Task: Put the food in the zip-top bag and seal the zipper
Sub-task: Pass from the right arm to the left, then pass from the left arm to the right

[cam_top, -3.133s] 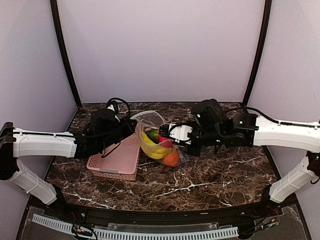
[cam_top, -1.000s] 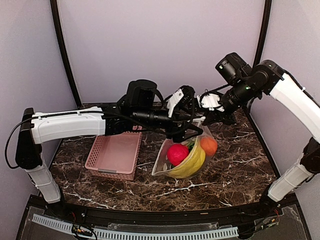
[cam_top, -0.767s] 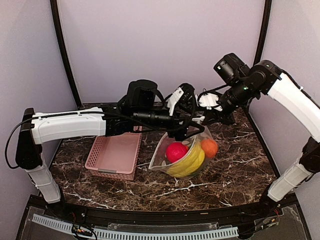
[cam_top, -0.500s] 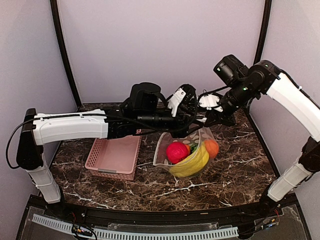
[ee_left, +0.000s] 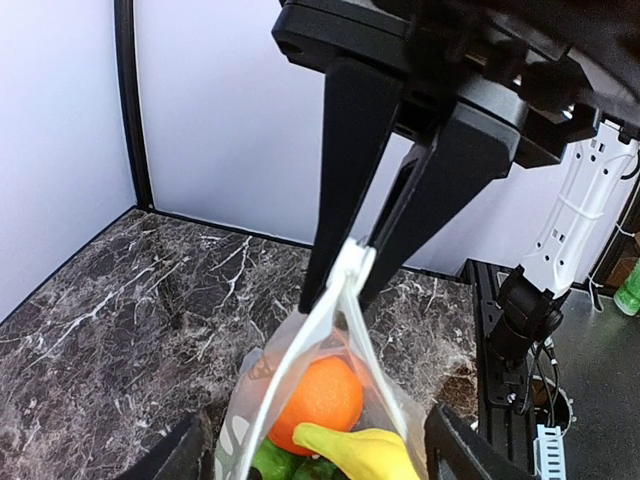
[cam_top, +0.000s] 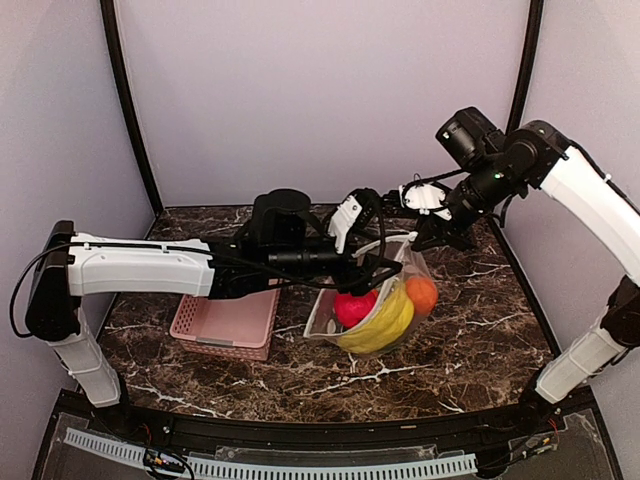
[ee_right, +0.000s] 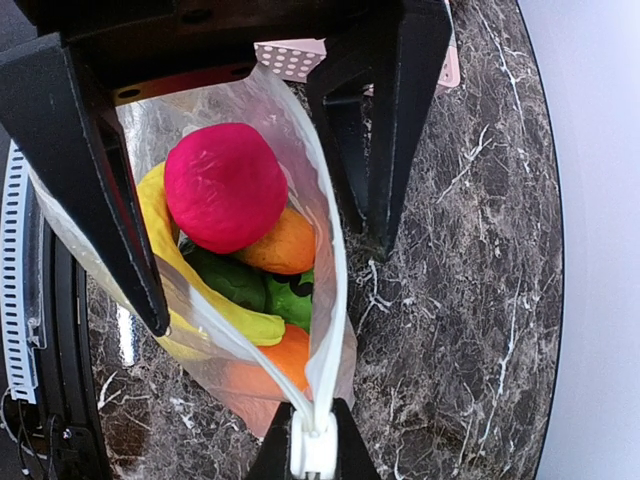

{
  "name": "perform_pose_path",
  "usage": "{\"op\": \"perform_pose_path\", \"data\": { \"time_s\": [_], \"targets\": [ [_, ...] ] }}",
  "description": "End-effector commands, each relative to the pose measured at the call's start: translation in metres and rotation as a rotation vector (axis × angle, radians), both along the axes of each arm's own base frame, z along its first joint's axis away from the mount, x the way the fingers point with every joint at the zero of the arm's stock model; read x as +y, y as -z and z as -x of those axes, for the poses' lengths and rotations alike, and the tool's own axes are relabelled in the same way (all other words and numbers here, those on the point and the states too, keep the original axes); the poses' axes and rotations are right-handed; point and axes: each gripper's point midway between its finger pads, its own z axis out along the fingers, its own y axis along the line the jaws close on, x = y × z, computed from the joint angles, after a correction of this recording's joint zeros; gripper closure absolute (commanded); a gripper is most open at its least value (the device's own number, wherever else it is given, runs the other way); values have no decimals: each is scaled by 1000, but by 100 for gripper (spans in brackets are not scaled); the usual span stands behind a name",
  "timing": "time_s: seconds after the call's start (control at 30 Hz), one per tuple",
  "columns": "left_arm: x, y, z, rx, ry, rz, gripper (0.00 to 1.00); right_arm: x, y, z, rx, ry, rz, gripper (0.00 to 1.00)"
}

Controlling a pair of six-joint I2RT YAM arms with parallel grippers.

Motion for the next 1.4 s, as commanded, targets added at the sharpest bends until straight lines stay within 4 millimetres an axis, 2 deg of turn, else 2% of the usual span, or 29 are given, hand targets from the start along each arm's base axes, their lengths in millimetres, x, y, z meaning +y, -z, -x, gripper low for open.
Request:
{"op": "perform_pose_path", "data": {
  "time_s": [0.0,0.03,0.07,0.1,0.13,0.17,0.27,0.4,0.63,0.7,0.8,0.9,1.1,1.37],
  "targets": [
    [-3,7,12,-1,48,-73,30,13,-23,-6,-46,10,-121,100],
    [-6,14,13,16,61,-92,32,14,-23,-7,-48,17,-122,100],
    [-10,8,18,22,95,-81,37,14,-23,-9,-49,25,-123,100],
    [-13,15,18,51,106,-98,40,15,-24,-10,-50,30,-128,100],
    [-16,10,21,66,125,-86,46,15,-24,-11,-47,32,-132,100],
    [-18,15,21,82,131,-100,49,16,-24,-10,-44,32,-136,100],
    [-21,14,21,81,141,-94,66,17,-26,-10,-36,32,-149,100],
    [-22,14,20,81,149,-88,82,16,-23,-8,-16,33,-154,100],
    [-21,19,15,119,151,-82,89,13,-16,-4,11,24,-154,100],
    [-20,20,14,126,152,-76,94,12,-14,-4,16,21,-155,98],
    [-18,19,10,131,154,-57,98,7,-11,-5,44,20,-168,81],
    [-16,20,7,153,160,-37,99,0,-5,-8,100,17,-213,75],
    [-12,12,3,174,177,36,99,-6,2,-3,226,-7,-380,74],
    [-11,10,3,194,187,53,99,-4,4,-2,160,-31,-460,79]
  ]
}}
